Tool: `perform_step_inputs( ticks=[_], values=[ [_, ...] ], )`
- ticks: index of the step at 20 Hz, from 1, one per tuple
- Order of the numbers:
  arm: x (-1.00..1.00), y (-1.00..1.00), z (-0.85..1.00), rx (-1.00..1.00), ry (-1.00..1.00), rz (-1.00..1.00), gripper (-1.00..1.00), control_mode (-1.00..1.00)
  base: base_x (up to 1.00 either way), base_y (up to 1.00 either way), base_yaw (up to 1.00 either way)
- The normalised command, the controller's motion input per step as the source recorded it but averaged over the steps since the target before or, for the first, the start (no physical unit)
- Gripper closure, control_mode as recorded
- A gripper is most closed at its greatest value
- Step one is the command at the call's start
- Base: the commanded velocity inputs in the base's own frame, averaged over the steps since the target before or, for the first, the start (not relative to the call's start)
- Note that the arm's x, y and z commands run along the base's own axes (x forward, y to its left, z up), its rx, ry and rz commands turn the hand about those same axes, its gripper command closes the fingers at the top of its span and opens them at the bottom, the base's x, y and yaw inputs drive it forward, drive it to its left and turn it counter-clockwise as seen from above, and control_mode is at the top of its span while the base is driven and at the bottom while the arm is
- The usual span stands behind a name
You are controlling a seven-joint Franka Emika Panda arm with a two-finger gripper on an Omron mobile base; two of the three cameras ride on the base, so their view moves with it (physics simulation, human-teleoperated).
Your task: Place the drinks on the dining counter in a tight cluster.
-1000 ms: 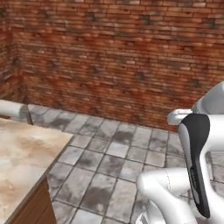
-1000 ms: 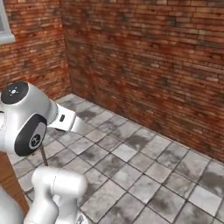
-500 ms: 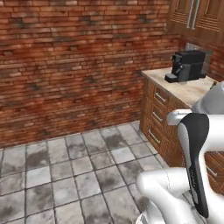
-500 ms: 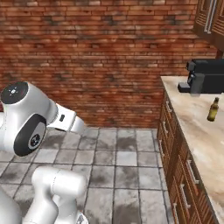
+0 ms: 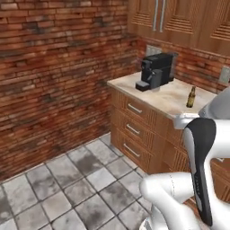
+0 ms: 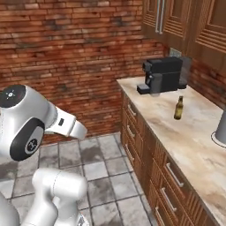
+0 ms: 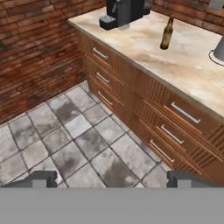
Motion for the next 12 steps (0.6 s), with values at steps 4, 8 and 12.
perform_step_inputs(
  ticks=[4, 8, 12],
  values=[
    [0.0, 0.0, 0.0, 0.0, 0.0, 0.0, -1.0, 1.0, 1.0, 0.08, -0.54],
    [0.0, 0.0, 0.0, 0.0, 0.0, 0.0, -1.0, 1.0, 0.52, 0.35, -0.86],
    [0.0, 0.0, 0.0, 0.0, 0.0, 0.0, -1.0, 1.0, 0.38, 0.35, -0.91]
  ],
)
